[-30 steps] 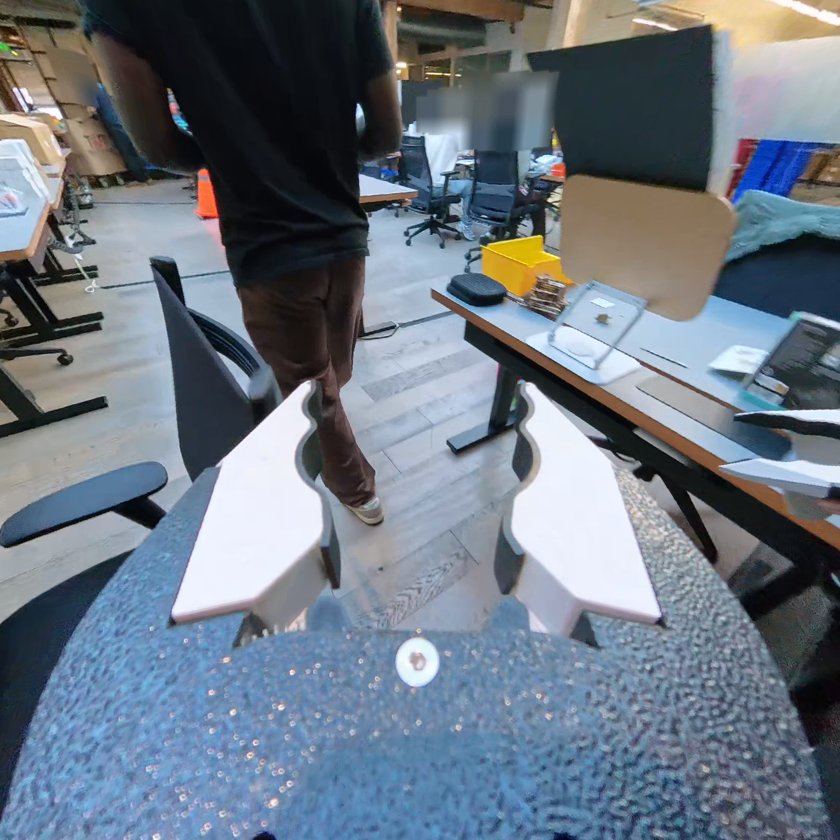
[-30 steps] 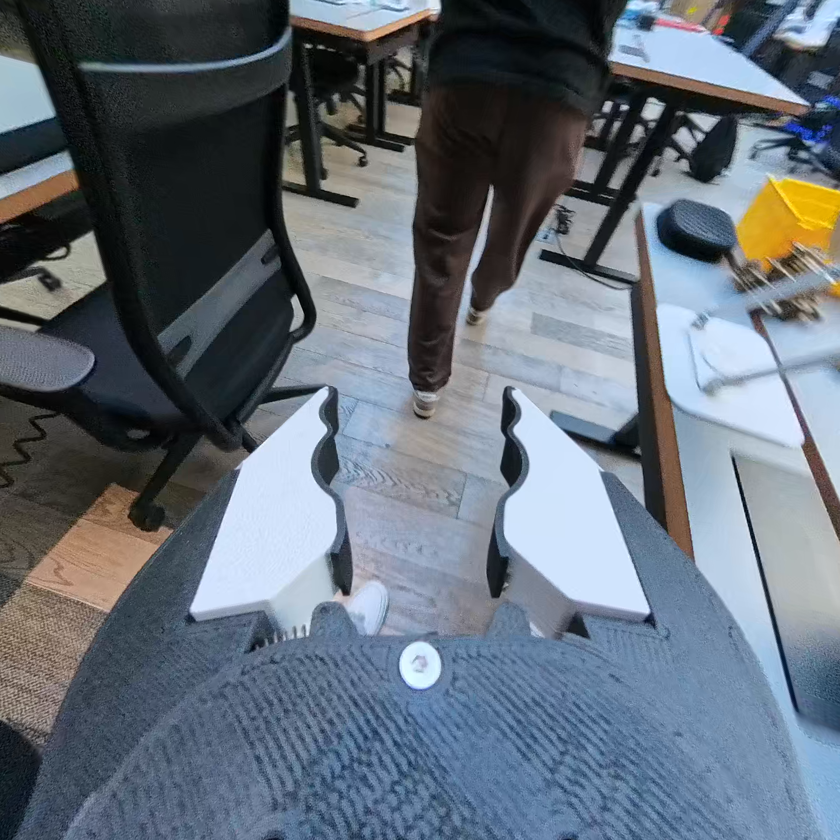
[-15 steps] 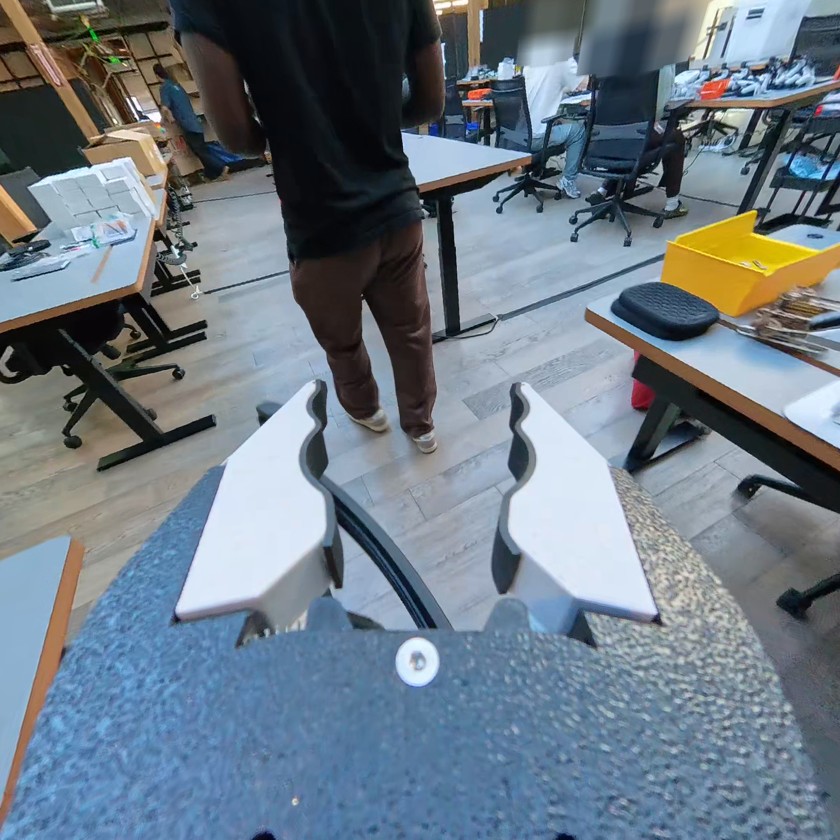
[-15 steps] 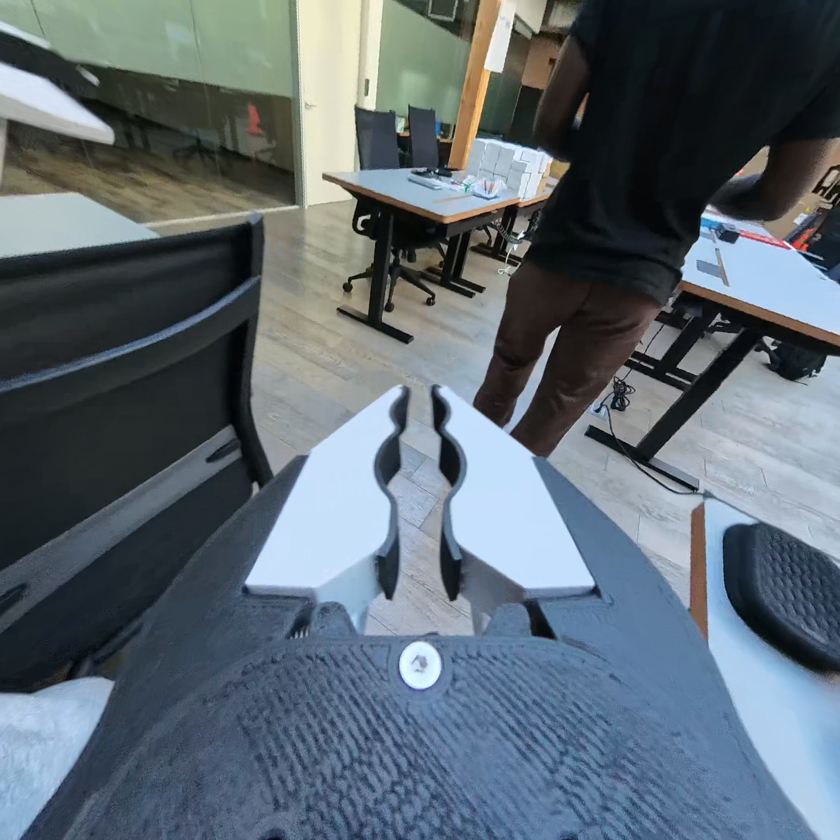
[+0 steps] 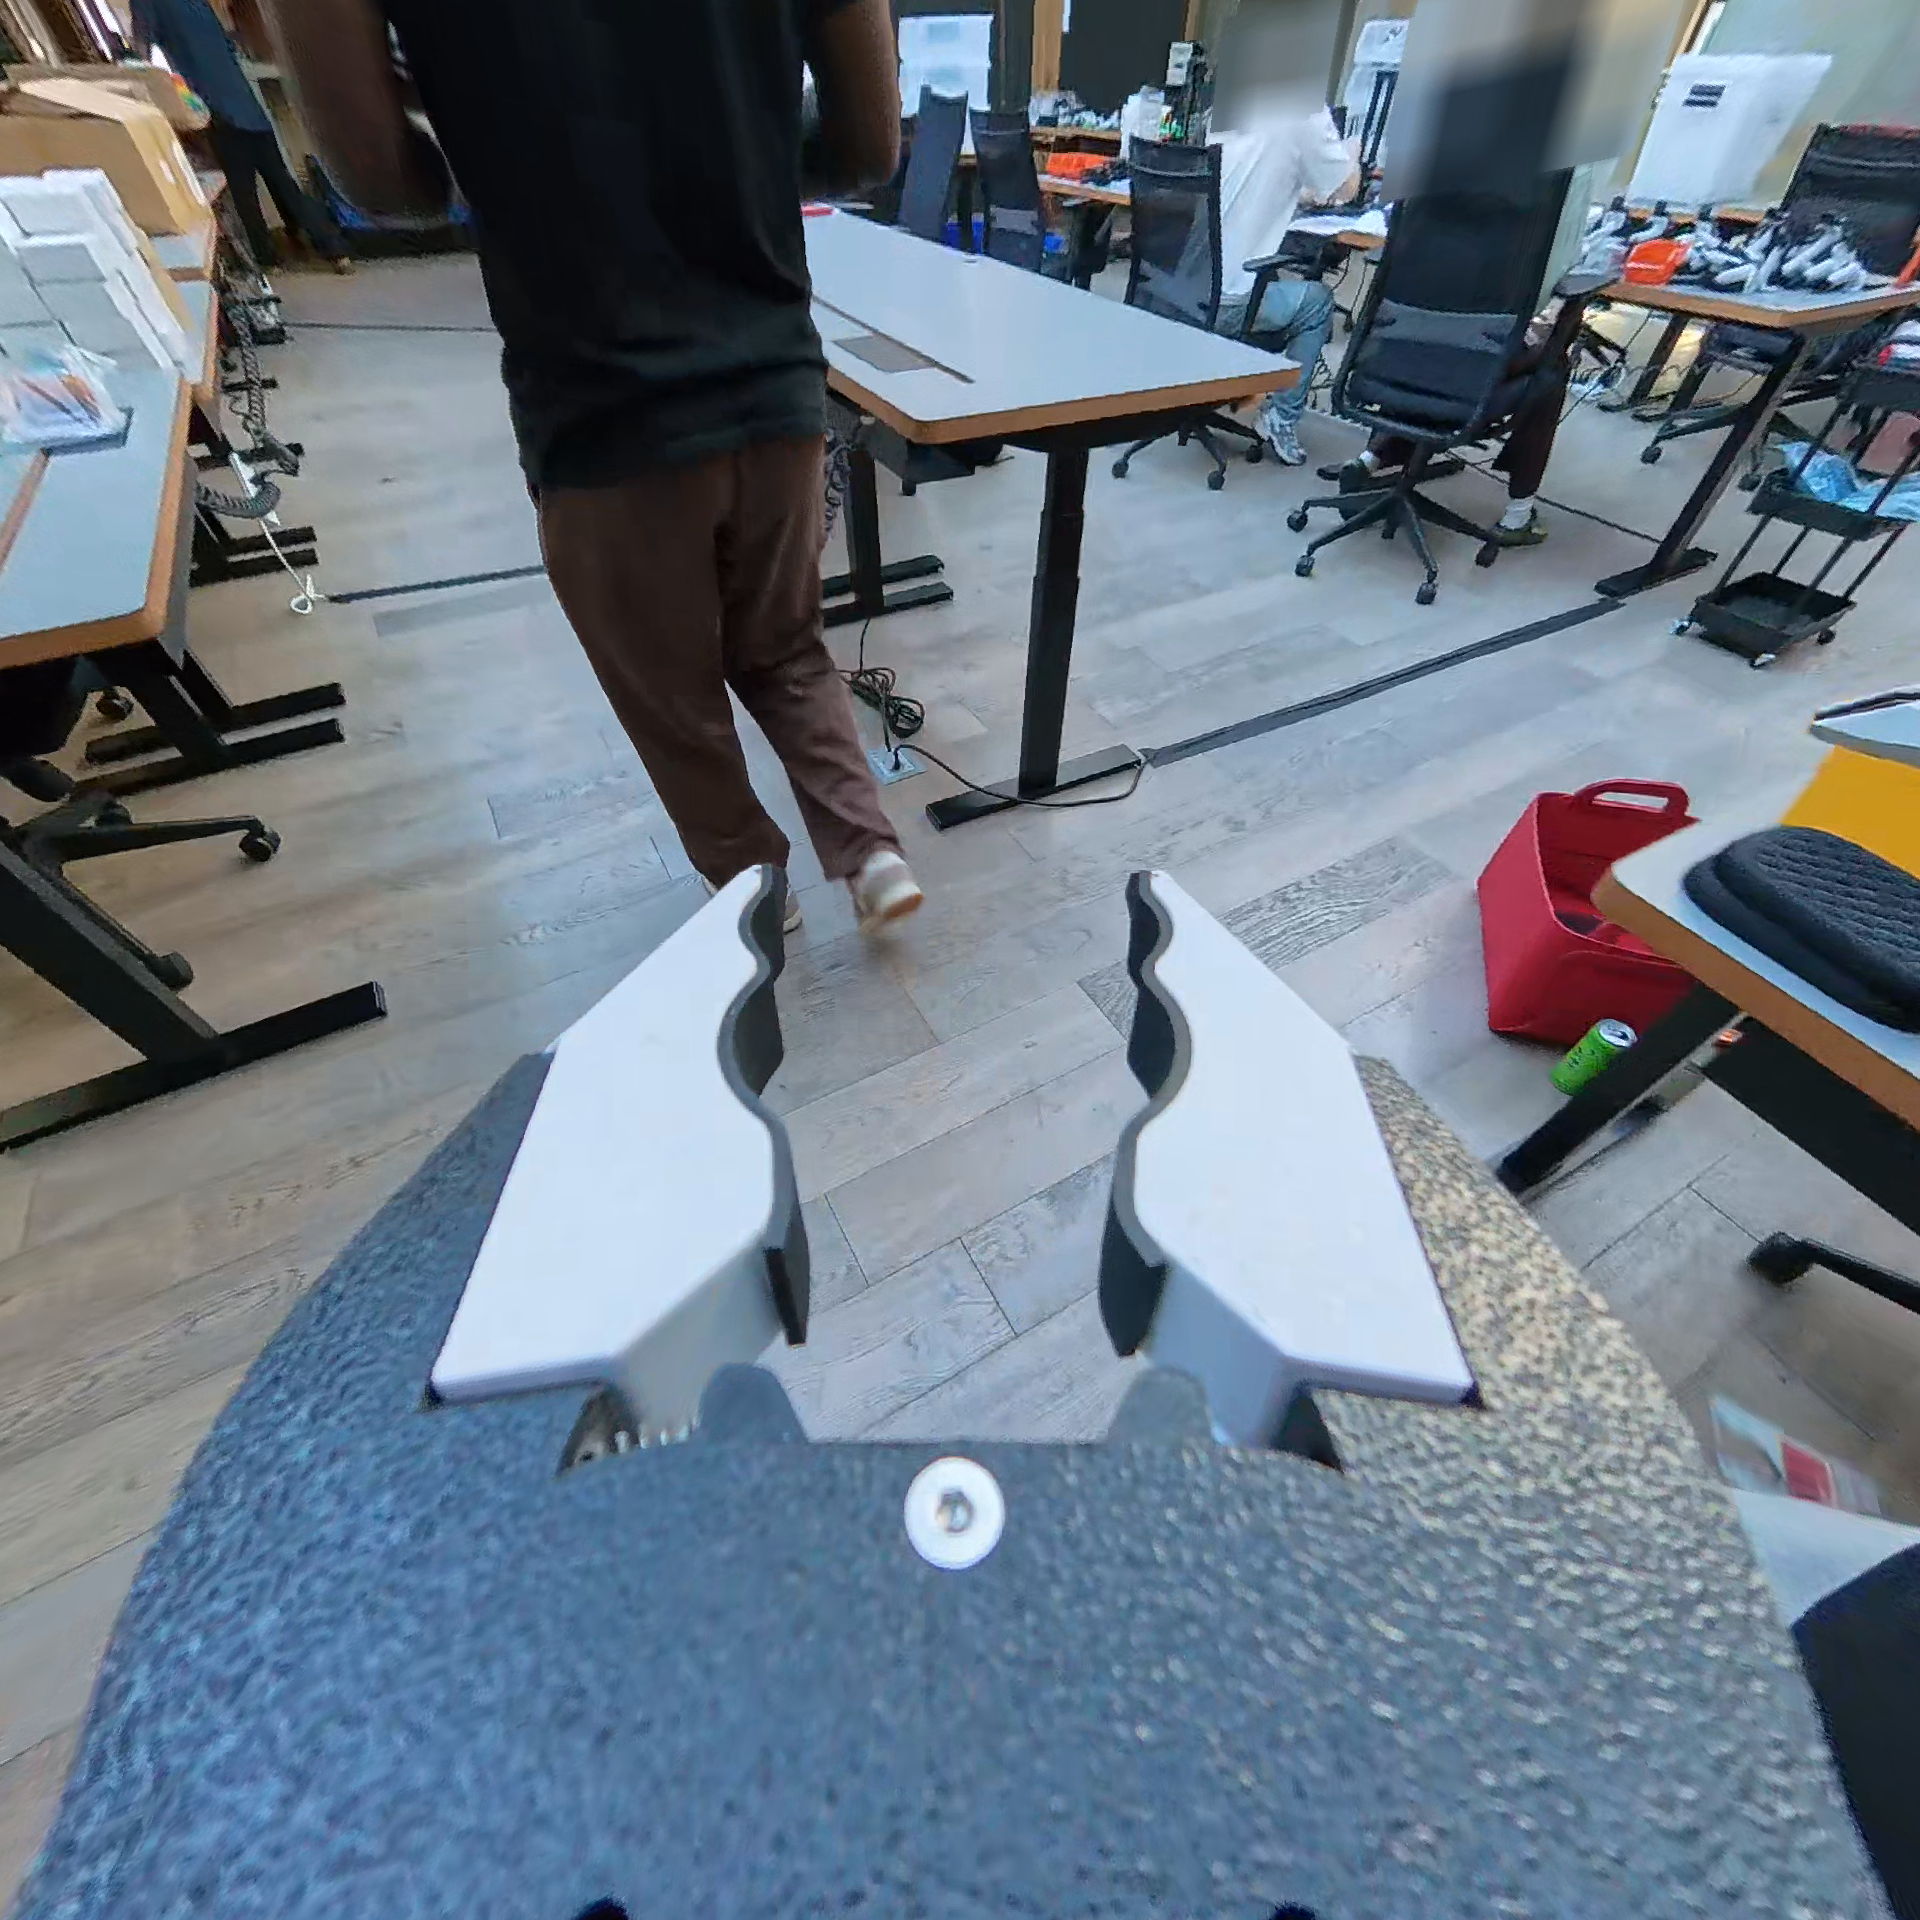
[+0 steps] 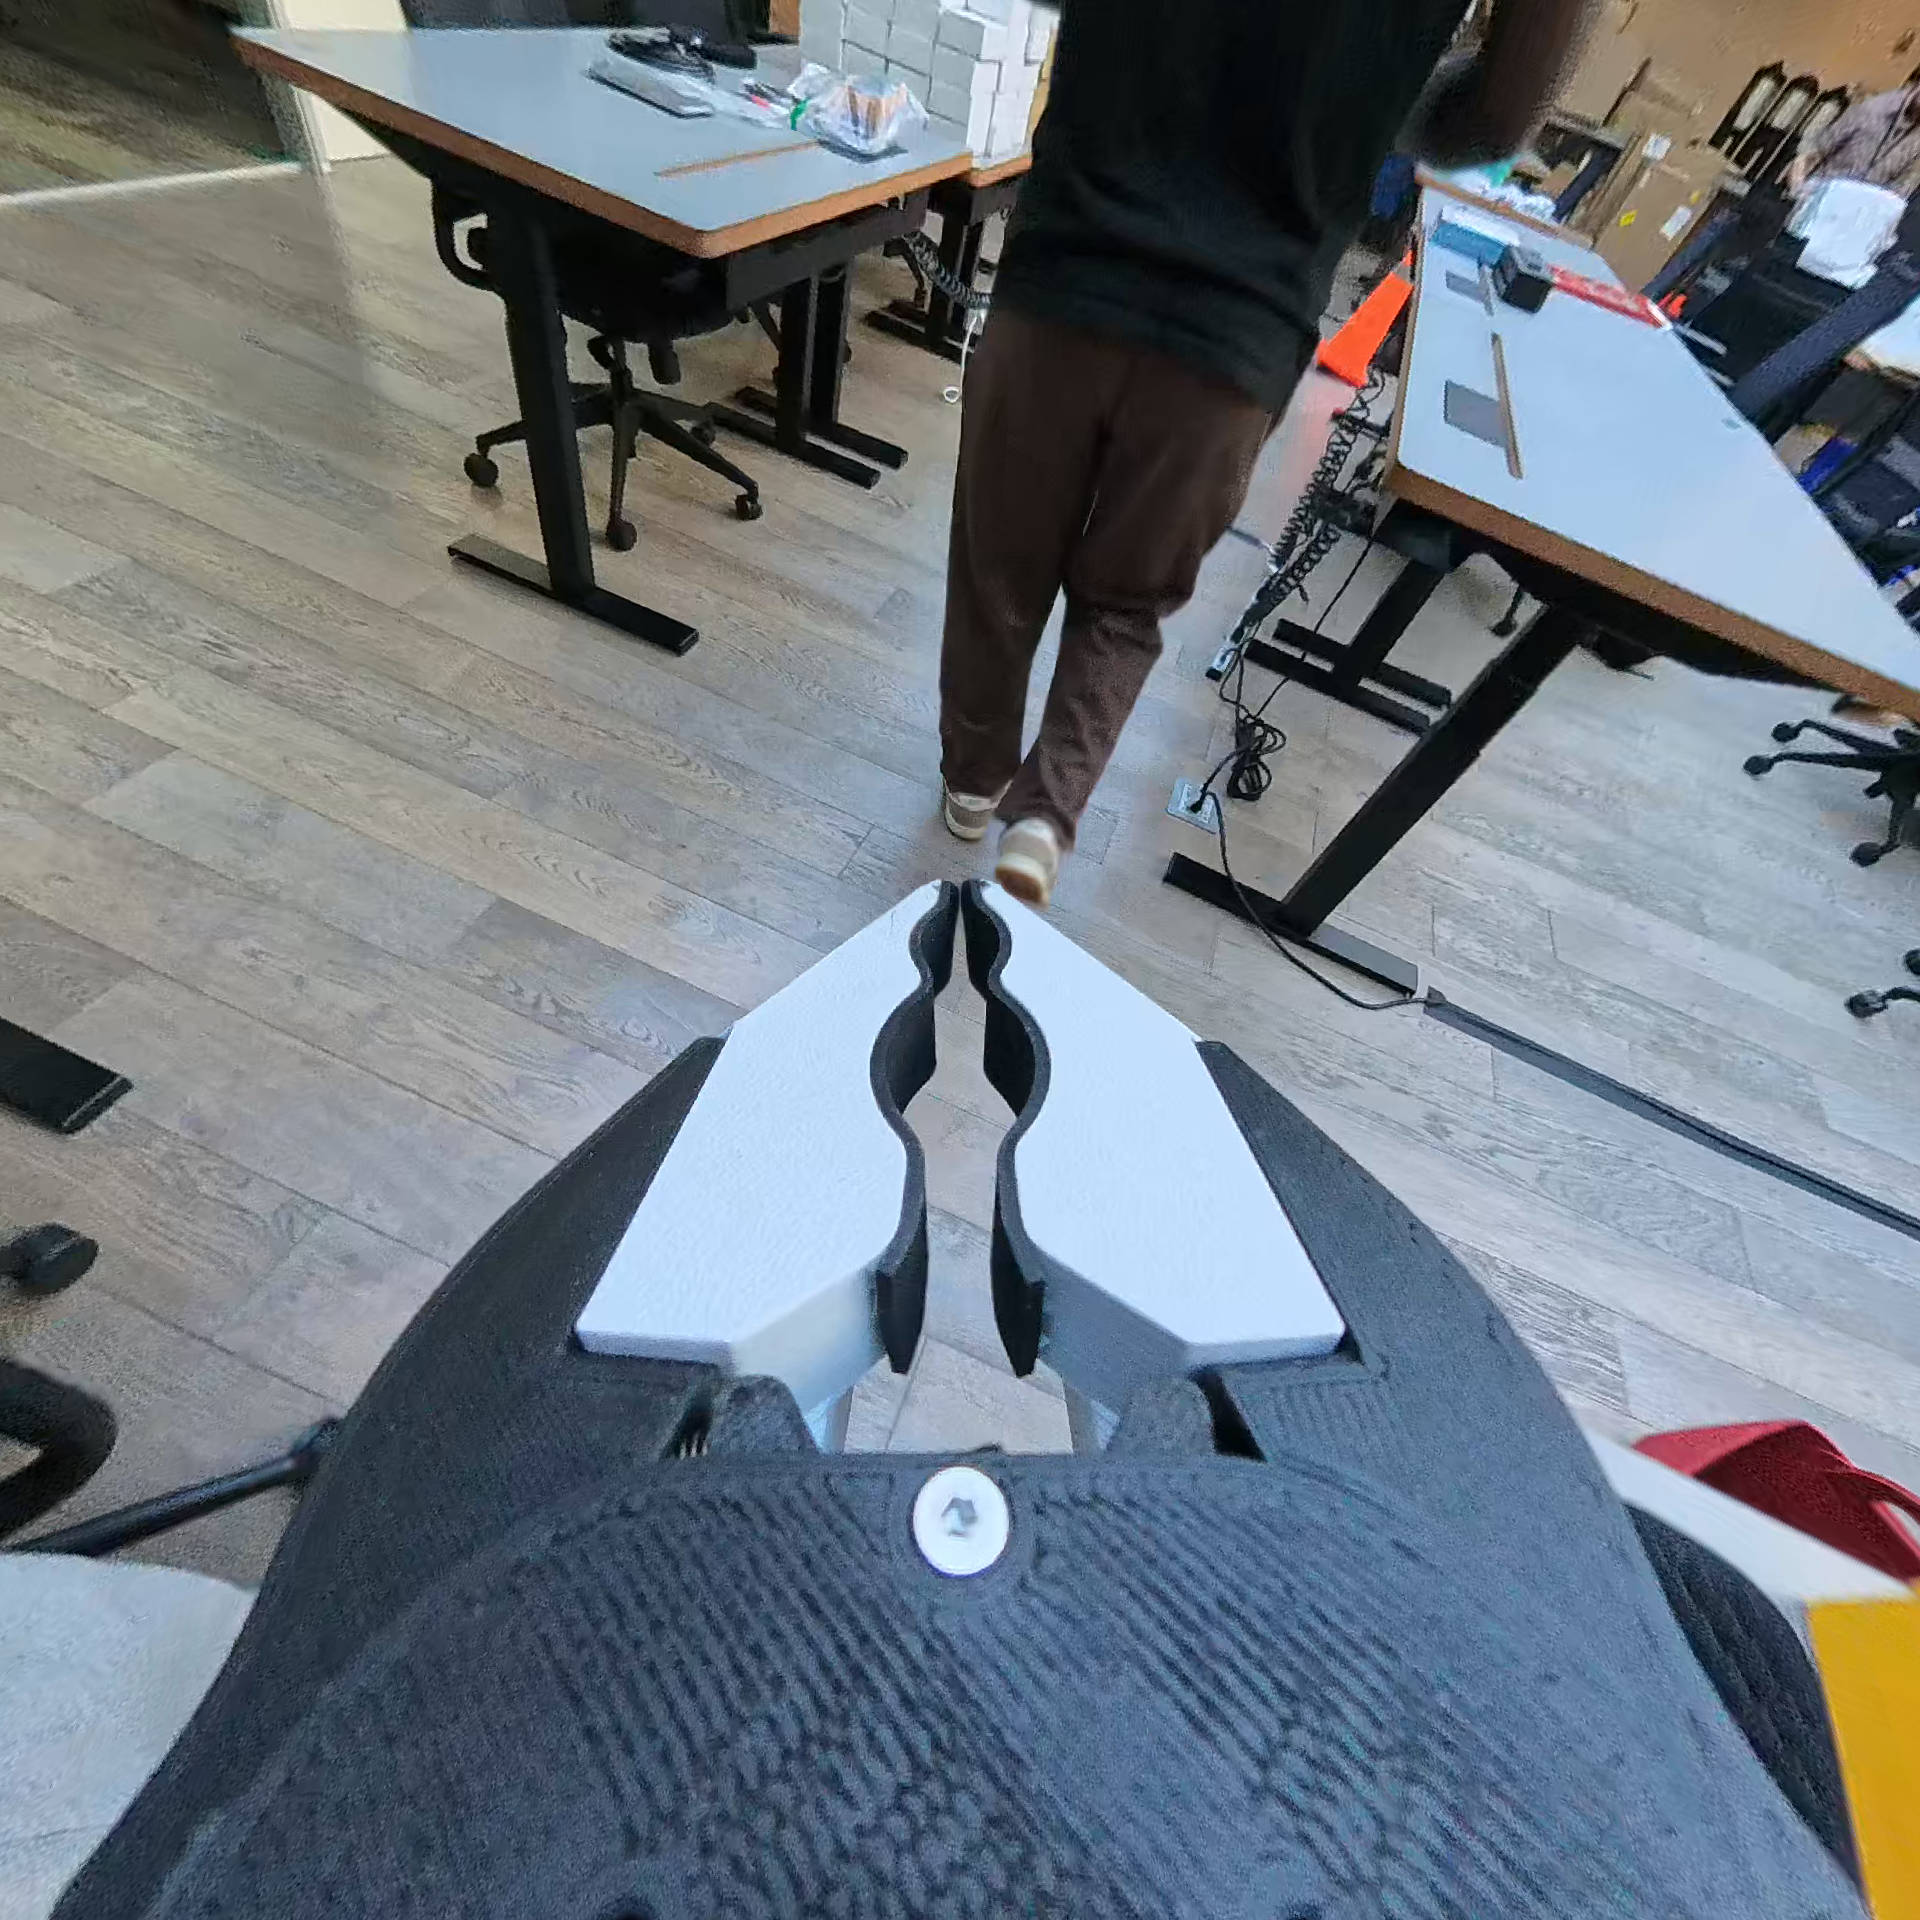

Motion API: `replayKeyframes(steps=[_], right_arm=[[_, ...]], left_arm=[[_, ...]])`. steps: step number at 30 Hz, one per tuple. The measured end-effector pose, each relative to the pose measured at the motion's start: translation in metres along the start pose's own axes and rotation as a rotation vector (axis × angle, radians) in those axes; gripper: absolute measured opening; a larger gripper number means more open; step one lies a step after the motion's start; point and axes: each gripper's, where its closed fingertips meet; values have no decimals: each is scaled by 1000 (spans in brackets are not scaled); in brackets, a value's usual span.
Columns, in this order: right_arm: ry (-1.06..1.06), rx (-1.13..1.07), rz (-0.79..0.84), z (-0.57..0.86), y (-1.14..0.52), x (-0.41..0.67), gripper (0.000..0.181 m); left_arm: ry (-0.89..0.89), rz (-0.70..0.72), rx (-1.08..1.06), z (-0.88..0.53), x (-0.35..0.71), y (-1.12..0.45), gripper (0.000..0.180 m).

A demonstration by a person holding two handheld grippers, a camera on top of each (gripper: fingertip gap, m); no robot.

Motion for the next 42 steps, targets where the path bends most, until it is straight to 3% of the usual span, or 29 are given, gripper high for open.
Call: replayKeyframes(steps=[2, 5, 9, 19, 26, 36, 42], right_arm=[[-29, 14, 4, 10, -42, 12, 3], [-25, 13, -16, 32, -105, 22, 23], [-30, 30, -12, 69, -199, 37, 20], [-88, 54, 75, 203, -479, 118, 80], [-68, 46, 108, 271, -633, 185, 100], [-66, -83, 149, 398, -897, 276, 126], [-188, -234, 114, 483, -1053, 332, 139]], left_arm=[[3, -3, 0, -17, 3, -34, 65], [11, 0, 12, -40, 9, -83, 65], [18, -1, 6, -66, 16, -160, 67], [35, 33, 117, -169, 95, -413, 71], [6, 39, 91, -251, 149, -599, 76], [-15, 67, 43, -442, 194, -900, 100], [30, 110, -23, -559, 273, -1069, 118]])
Point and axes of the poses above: each gripper's, where its closed fingertips meet, y back along the fingers, x out of its top, z = x × y across the jaws, and after that the axes turned 2 degrees about -y, right-handed
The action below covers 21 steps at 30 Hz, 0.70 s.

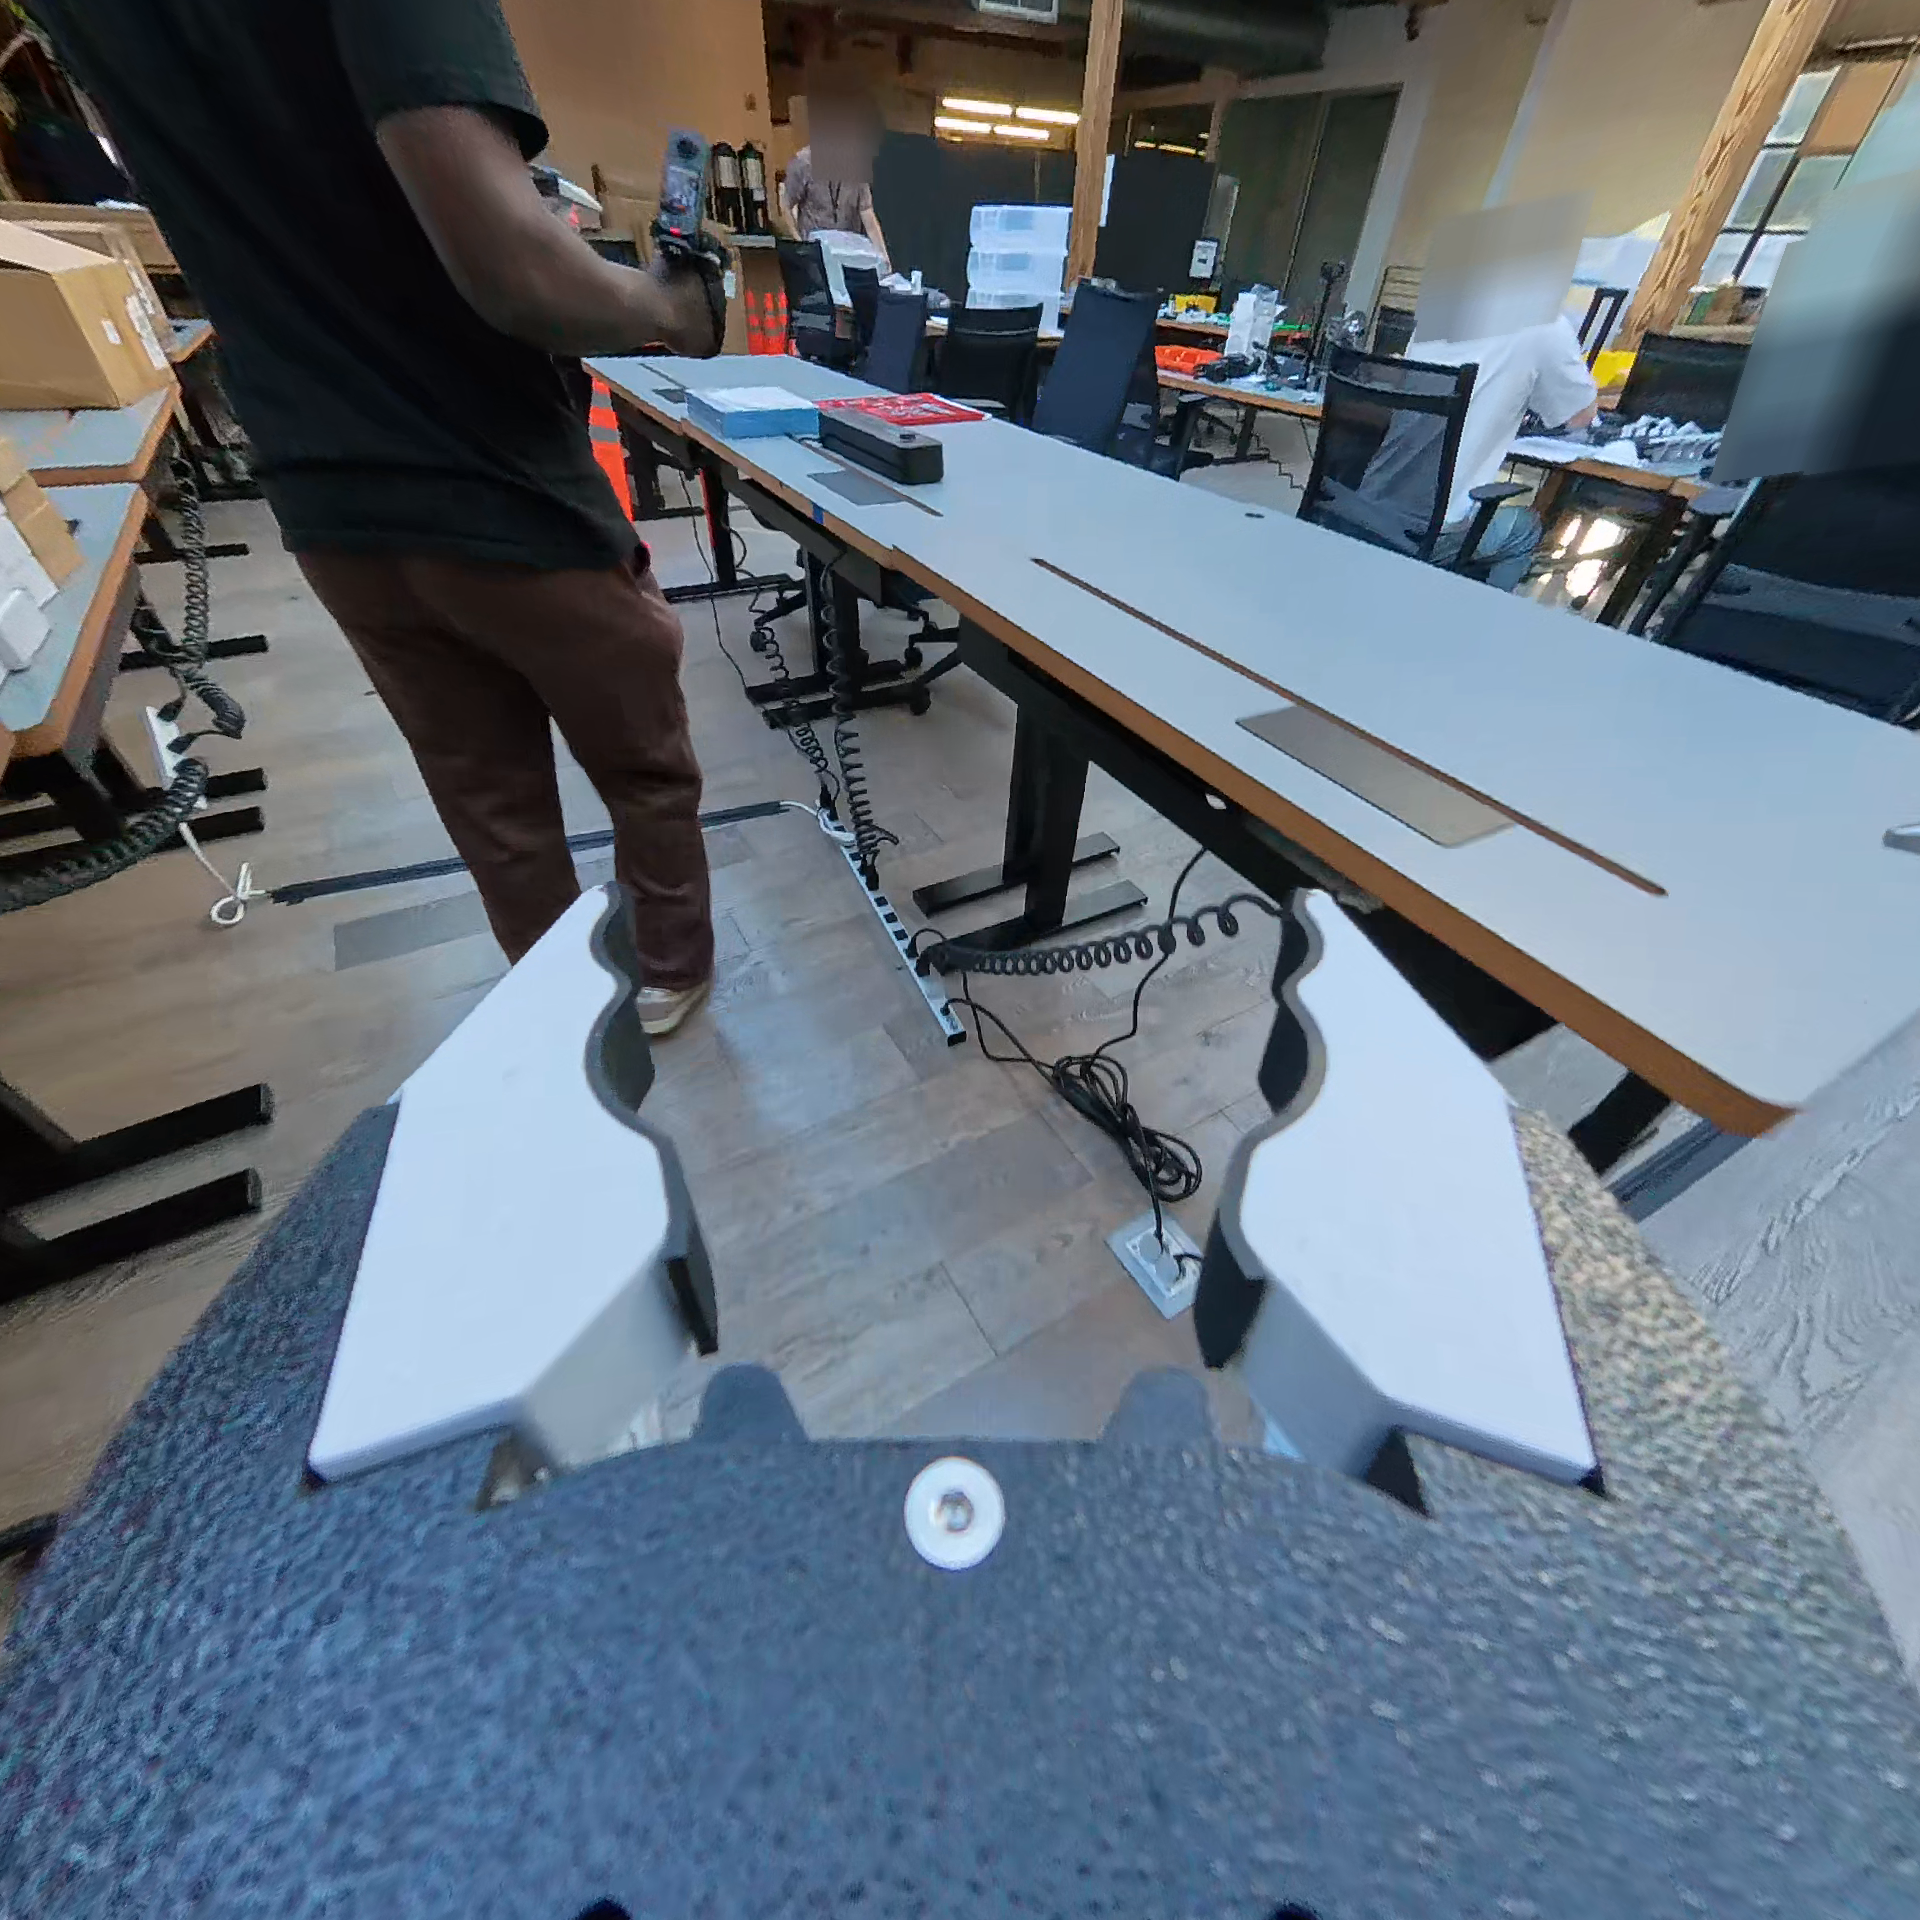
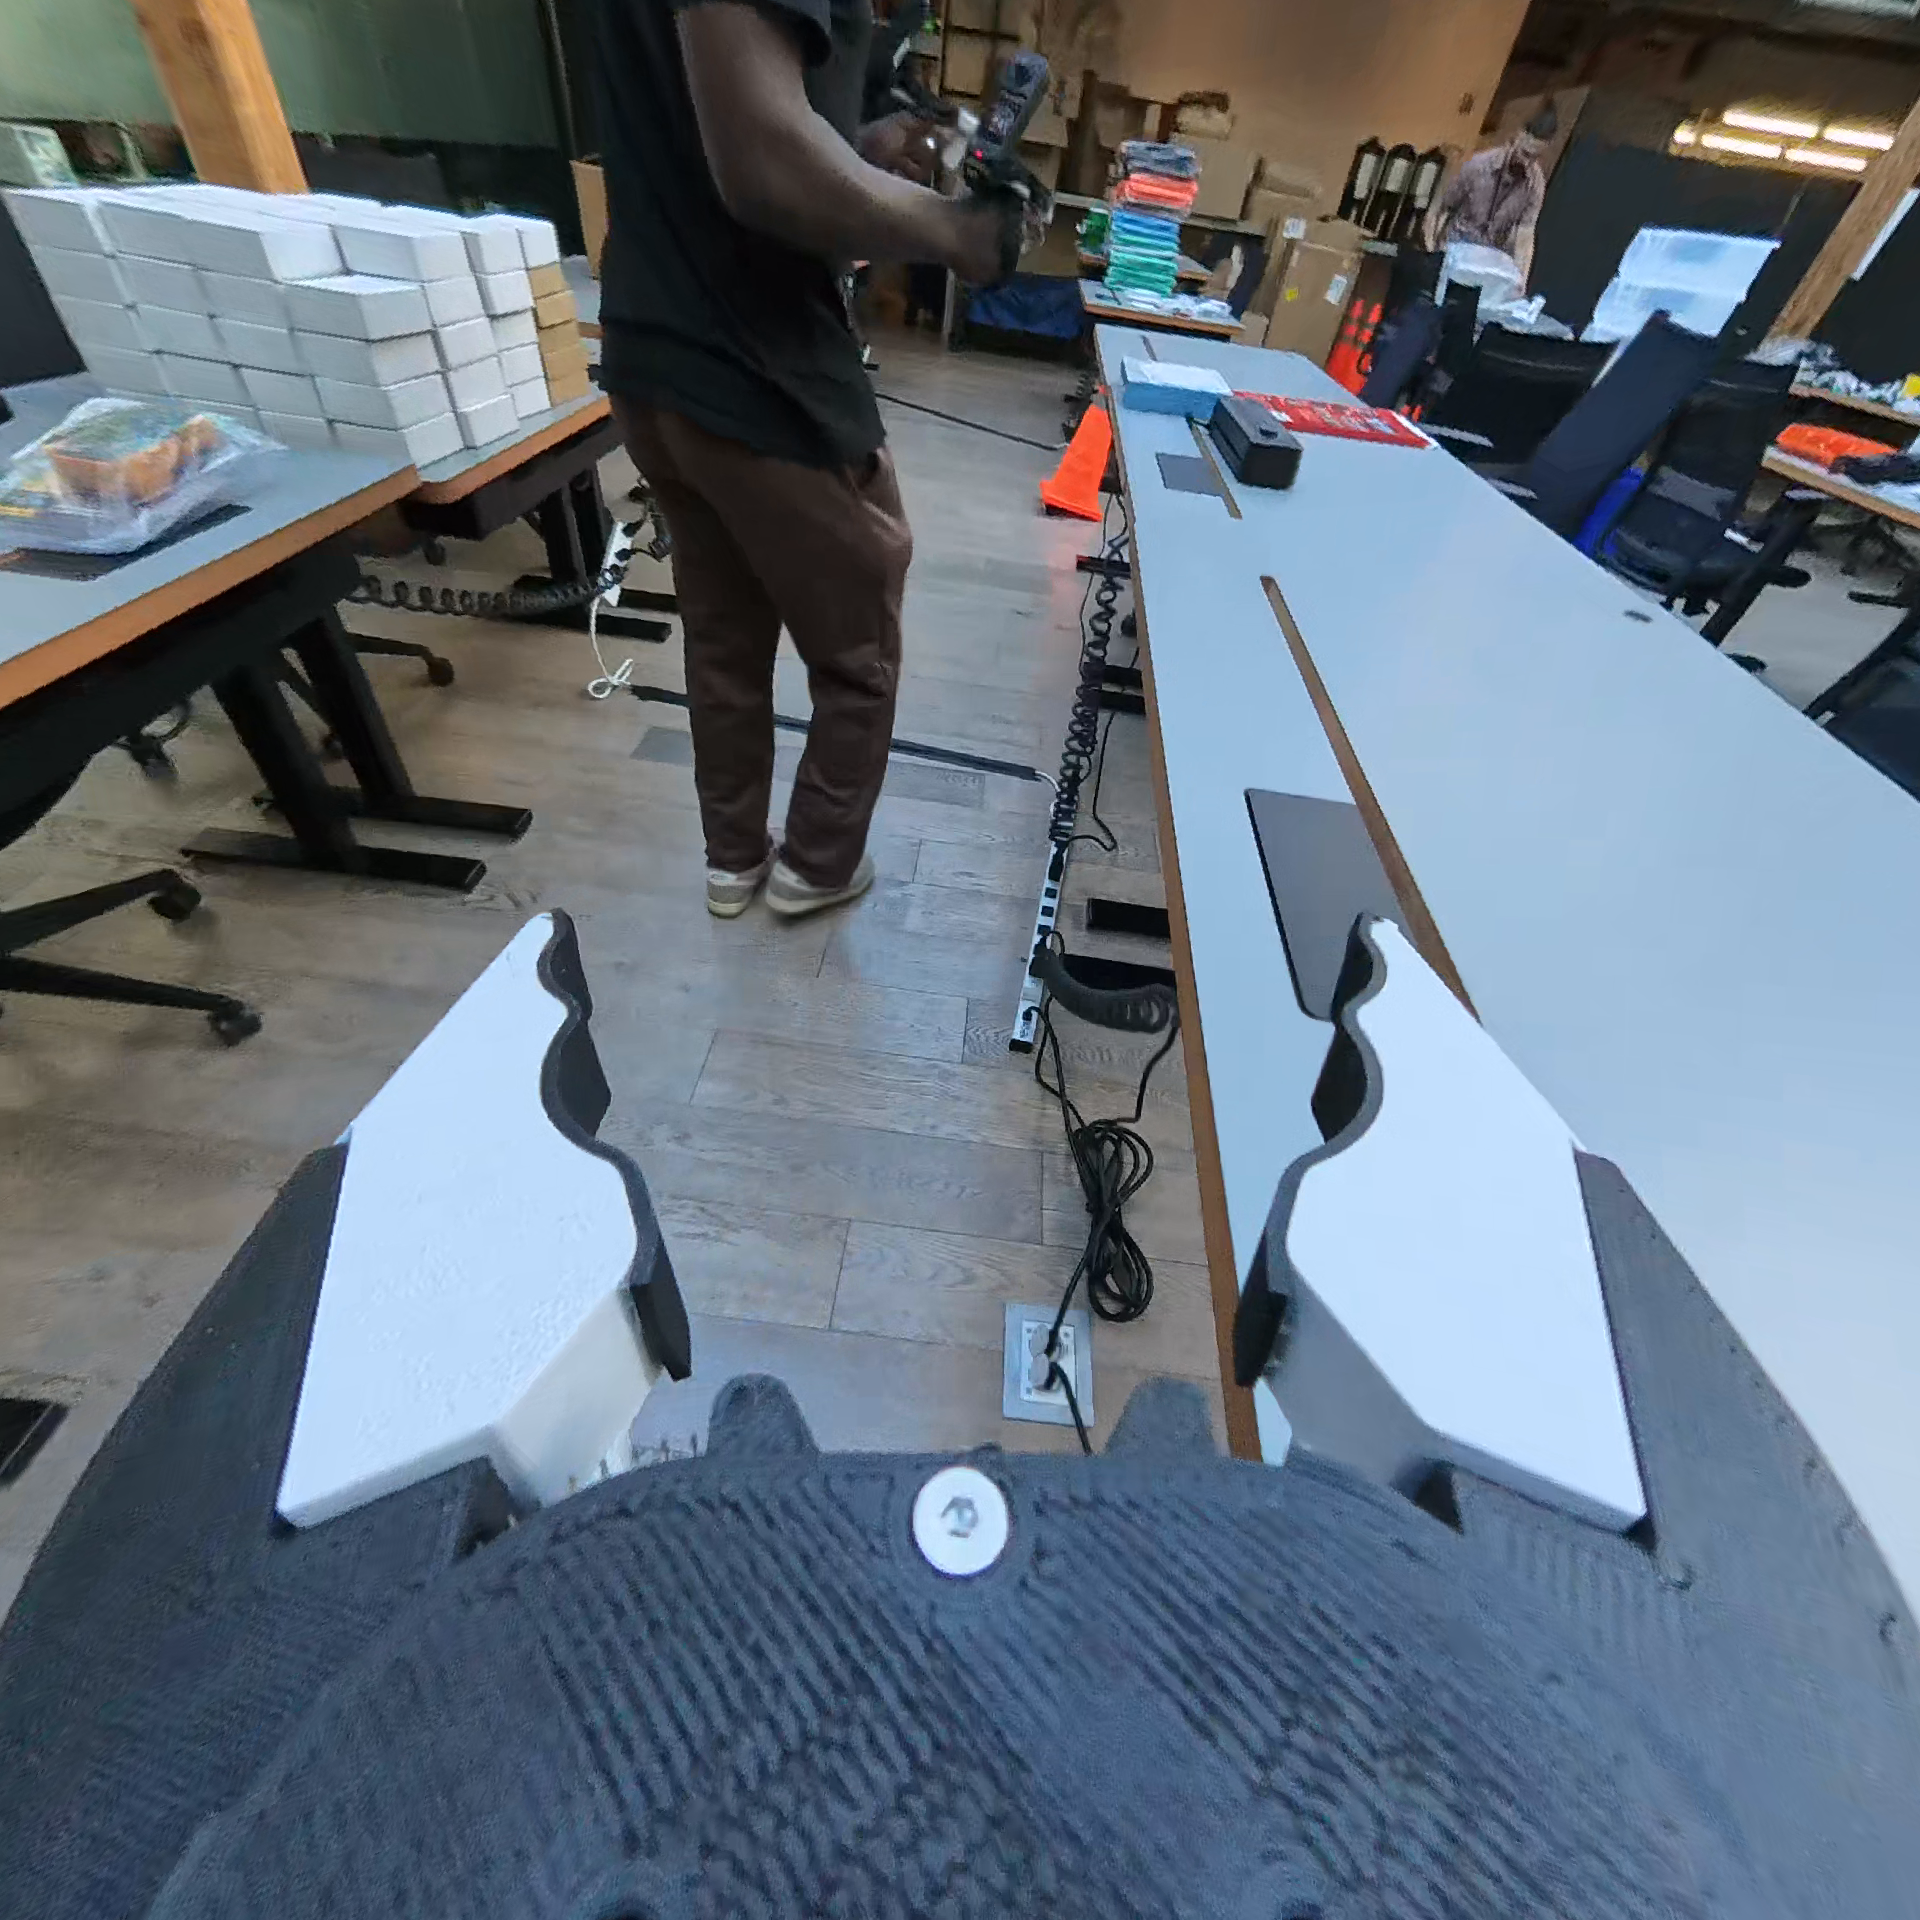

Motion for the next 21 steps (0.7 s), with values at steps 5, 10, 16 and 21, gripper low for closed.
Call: replayKeyframes(steps=[5, 10, 16, 21], right_arm=[[7, -20, -56, -5, -119, -3, 142], [-18, 17, -99, -11, -269, -11, 144], [-20, 197, -75, -30, -509, 32, 148], [61, 343, 16, -74, -690, 122, 148]], left_arm=[[59, -34, -70, -60, 21, -131, 132], [8, -45, -50, -131, 17, -249, 134], [17, -65, 83, -253, 33, -381, 140], [7, -73, 187, -353, 63, -472, 140]])
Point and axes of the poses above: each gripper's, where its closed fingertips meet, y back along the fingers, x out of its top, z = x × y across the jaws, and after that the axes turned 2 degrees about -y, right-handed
